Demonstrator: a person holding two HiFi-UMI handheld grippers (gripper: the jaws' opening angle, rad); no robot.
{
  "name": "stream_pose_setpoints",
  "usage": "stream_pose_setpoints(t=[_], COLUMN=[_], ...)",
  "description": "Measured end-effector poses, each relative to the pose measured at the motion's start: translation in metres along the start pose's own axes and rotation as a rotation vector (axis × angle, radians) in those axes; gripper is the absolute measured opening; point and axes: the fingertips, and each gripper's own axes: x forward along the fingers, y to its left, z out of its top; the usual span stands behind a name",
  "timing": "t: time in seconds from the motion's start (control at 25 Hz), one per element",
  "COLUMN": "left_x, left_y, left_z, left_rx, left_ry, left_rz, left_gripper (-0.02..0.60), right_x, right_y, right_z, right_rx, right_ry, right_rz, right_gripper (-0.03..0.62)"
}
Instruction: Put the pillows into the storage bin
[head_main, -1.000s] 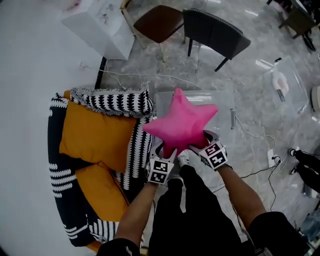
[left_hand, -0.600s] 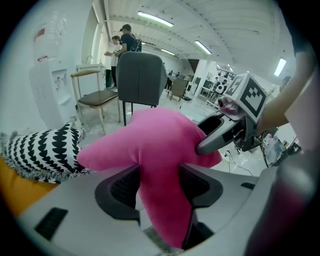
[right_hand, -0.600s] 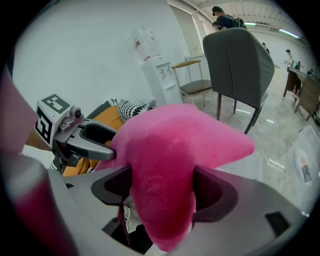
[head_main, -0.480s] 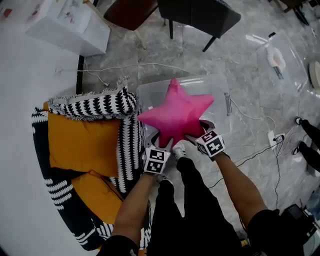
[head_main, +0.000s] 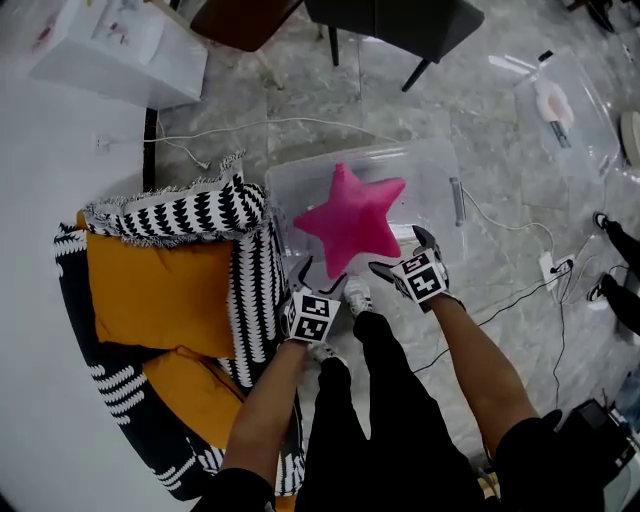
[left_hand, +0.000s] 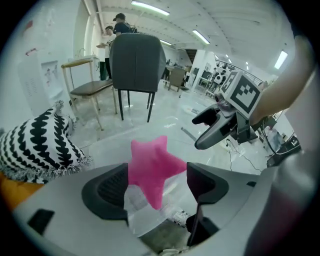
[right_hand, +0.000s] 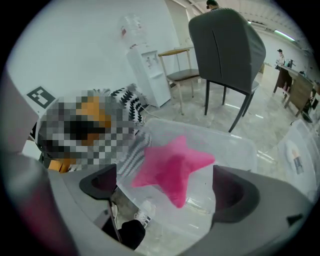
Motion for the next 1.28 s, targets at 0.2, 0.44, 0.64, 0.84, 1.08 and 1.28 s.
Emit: stream_pose_setpoints(t=[0.2, 0.44, 0.64, 0.84, 1.08, 1.28], left_x=[-0.016, -0.075, -0.14, -0.21, -0.289, -0.347], left_y=[-0.003, 0.009, 0.036, 0.053, 0.079, 0.092], left_z=[0.005, 0.007, 0.0, -0.037, -0.107, -0.185], left_rx=[-0.033, -0.079, -0.177, -0.219, -0.323, -0.431], left_ry=[-0.019, -0.106, -0.197, -0.24, -0.285, -0.281], left_rz=[0.012, 0.07, 0.178, 0.255, 0.404, 0.548], left_gripper=[0.348, 0.348, 0.348, 0.348, 0.348, 0.347], right_x=[-0.015, -0.038, -0.047, -0.062, -0.063, -0.049], right_y=[0.001, 0.068, 0.121, 0.198, 0.313, 0.422], right_z=[-0.003, 0.032, 0.085, 0.11, 0.106, 0.073], right_rx=[-0.046, -0.141, -0.202, -0.262, -0.443, -0.549], right_ry=[0.009, -0.051, -0.134, -0.158, -0.167, -0.108], right_rz=[0.0, 0.04, 0.067, 0.15, 0.28, 0.386], right_gripper=[0.598, 0.598, 0.56, 0.548, 0.548, 0.548])
